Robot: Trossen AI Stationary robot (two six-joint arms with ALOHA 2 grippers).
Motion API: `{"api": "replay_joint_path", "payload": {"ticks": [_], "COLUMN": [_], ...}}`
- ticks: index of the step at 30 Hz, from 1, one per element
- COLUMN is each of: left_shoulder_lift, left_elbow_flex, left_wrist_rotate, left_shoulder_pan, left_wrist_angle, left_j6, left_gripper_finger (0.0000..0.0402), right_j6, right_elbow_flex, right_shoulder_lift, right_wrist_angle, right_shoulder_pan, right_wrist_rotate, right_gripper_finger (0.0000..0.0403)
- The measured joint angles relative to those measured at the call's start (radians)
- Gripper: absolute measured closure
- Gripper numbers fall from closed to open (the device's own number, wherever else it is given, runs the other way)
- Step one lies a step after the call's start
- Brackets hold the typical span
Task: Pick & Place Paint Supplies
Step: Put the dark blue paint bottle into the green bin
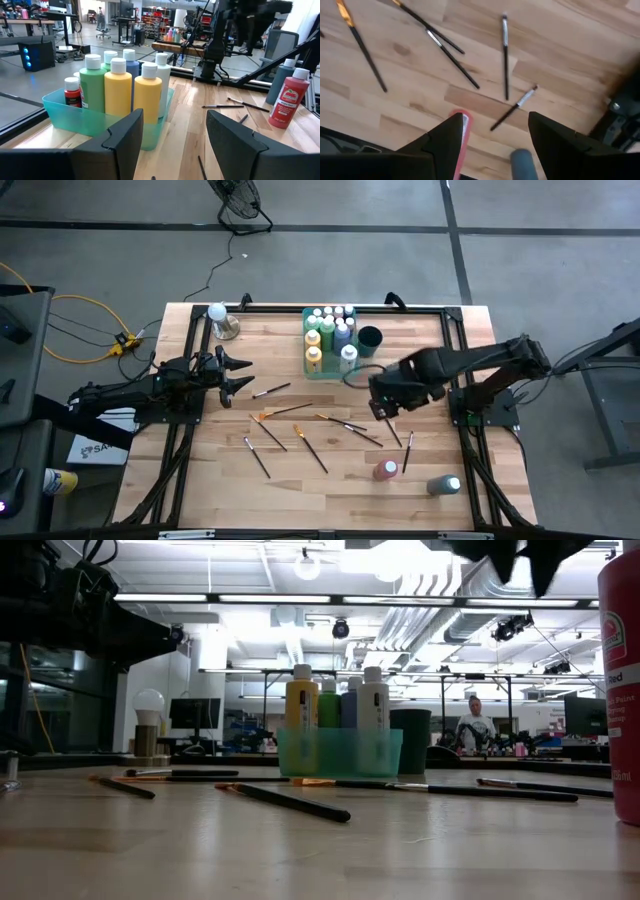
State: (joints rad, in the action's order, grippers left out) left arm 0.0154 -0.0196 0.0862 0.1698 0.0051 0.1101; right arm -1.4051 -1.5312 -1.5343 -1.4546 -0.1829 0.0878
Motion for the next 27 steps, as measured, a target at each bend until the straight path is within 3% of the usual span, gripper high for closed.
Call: {"api": "replay_joint_path", "payload": {"ticks": [16,27], "left_shoulder_lift": [0.0,0.0], "left_elbow_flex": [0.0,0.0], "left_wrist_rotate": [0.0,0.0], "left_shoulder_pan": [0.0,0.0], "left_wrist_angle": [0.0,0.0], "left_j6": [0.0,0.0], "left_gripper_finger": [0.019,0.019], "right_j6": [-0.351,-0.726], "right_elbow_flex": [0.013,0.013], "right_shoulder_lift": [0.006,0.005], "right_wrist_angle": [0.04,0.001], "right_shoulder_pan": [-0.326,-0.565], "right_wrist_rotate": [-0.145,-0.109], "right_gripper_finger": [0.0183,0.0183]}}
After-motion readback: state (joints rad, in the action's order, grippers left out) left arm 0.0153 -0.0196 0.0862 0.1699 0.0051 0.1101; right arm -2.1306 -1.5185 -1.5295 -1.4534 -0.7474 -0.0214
